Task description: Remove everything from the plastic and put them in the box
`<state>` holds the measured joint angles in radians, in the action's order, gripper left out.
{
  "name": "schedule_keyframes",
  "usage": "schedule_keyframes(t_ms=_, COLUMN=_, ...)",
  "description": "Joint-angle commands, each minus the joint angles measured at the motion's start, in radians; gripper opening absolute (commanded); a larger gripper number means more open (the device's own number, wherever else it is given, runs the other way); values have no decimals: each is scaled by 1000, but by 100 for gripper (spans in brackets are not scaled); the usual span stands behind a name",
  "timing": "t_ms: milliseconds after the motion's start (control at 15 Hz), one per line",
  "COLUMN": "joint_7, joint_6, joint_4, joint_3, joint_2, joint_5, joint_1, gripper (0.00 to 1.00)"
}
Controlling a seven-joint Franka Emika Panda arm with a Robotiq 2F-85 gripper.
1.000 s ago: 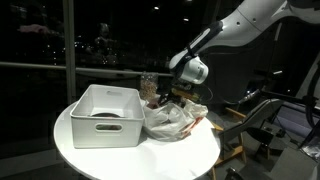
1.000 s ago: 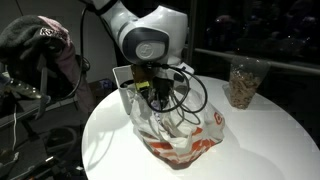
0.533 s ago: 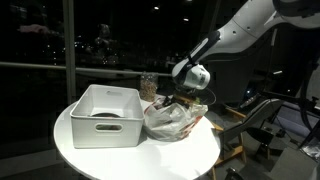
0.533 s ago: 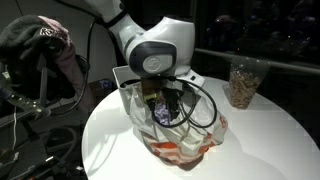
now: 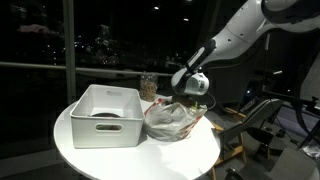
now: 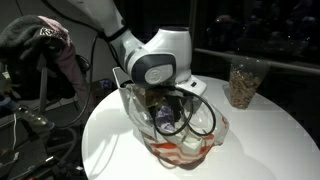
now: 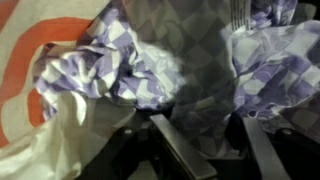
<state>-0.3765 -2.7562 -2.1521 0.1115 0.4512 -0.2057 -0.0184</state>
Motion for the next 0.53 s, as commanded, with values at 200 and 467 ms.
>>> schedule_keyframes(t_ms=200, joint_7=-99, joint_6=5, joint_4=-11, joint_3=42, joint_2=-17, joint_5=44, joint_1=-67, gripper=5)
schedule_keyframes(t_ms=467, joint_7=-154, joint_6=82, joint_4=-11, joint_3=80, joint_2=-60, joint_5=118, joint_1=-114, gripper=0)
